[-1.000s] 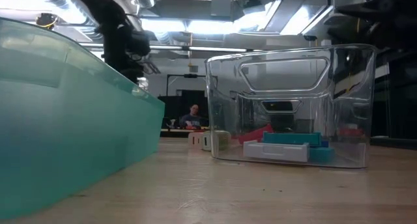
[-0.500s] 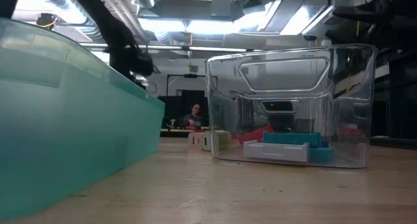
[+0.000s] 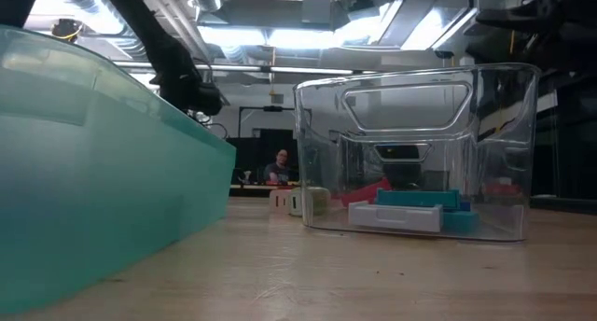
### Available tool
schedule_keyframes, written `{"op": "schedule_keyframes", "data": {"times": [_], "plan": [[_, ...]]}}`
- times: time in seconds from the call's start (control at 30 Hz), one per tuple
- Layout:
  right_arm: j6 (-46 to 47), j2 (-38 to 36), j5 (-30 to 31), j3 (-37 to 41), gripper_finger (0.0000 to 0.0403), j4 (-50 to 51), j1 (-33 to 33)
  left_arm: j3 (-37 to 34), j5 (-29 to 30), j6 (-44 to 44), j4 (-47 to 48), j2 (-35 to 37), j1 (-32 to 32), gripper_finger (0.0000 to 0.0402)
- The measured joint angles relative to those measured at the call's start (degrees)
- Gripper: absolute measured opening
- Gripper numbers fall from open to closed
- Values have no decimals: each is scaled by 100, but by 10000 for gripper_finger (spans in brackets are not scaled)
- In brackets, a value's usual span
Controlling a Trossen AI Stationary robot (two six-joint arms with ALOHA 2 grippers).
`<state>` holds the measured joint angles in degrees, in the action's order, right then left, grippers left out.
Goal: Pick & Place Office items
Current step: Put the blue charger adapter into the green bin
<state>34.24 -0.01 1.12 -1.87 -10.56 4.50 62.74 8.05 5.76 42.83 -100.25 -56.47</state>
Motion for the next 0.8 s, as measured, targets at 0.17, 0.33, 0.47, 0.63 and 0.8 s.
{"op": "schedule_keyframes", "data": {"times": [0.17, 0.33, 0.47, 0.63, 0.8], "plan": [[-22, 0, 195, 0, 201, 45, -1, 0, -47, 0, 0, -2, 1, 341], [-37, 0, 300, 0, 201, 49, 0, 0, -177, -21, -39, -2, -28, 341], [-31, 0, 300, 0, 201, 49, 2, 31, -377, -306, 82, -165, -104, 341], [-8, 0, 300, 0, 201, 48, 2, 210, -525, -354, 296, -622, -14, 337], [122, 0, 298, 0, 201, 47, 2, 458, -617, -592, 349, -948, 123, 332]]}}
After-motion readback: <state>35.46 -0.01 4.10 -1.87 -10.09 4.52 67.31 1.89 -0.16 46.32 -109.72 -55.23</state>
